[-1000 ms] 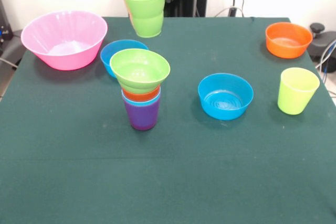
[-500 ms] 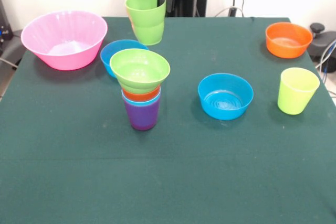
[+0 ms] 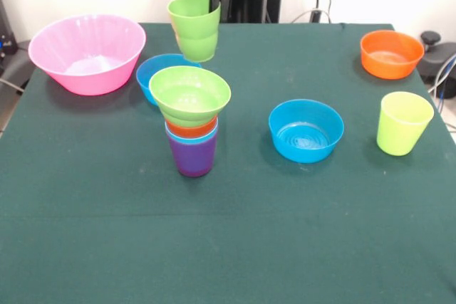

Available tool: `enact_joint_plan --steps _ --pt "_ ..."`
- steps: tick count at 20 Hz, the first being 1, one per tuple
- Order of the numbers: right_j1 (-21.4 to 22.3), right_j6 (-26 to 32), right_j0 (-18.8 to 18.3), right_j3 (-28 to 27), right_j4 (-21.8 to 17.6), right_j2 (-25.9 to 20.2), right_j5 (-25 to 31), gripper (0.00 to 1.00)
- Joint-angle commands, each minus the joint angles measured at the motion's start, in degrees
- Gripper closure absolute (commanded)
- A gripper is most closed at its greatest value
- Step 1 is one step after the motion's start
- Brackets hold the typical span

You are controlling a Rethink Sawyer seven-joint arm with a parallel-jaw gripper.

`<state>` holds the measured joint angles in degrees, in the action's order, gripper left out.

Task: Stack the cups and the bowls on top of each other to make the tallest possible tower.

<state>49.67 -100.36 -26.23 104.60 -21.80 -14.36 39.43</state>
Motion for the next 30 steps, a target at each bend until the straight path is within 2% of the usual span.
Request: enact_joint_plan --steps 1,4,8,20,24,30 --pt "-5.27 -8.32 2.04 4.20 -4.06 2.96 -8.05 1.00" --pt "-4.63 -7.11 1.97 4.85 -3.42 3.52 -8.83 1.00" --pt "-6.91 -6.72 2.32 3.66 -3.46 4.36 -10.77 1.00" --pt "-8.58 -6.36 3.83 2.55 -1.68 6.05 -11.59 1.00" --pt "-7.12 -6.16 4.47 3.01 -0.53 6.37 -9.87 1.00" --pt "-3.34 -4.22 4.51 2.68 1.72 5.97 -3.65 1.00"
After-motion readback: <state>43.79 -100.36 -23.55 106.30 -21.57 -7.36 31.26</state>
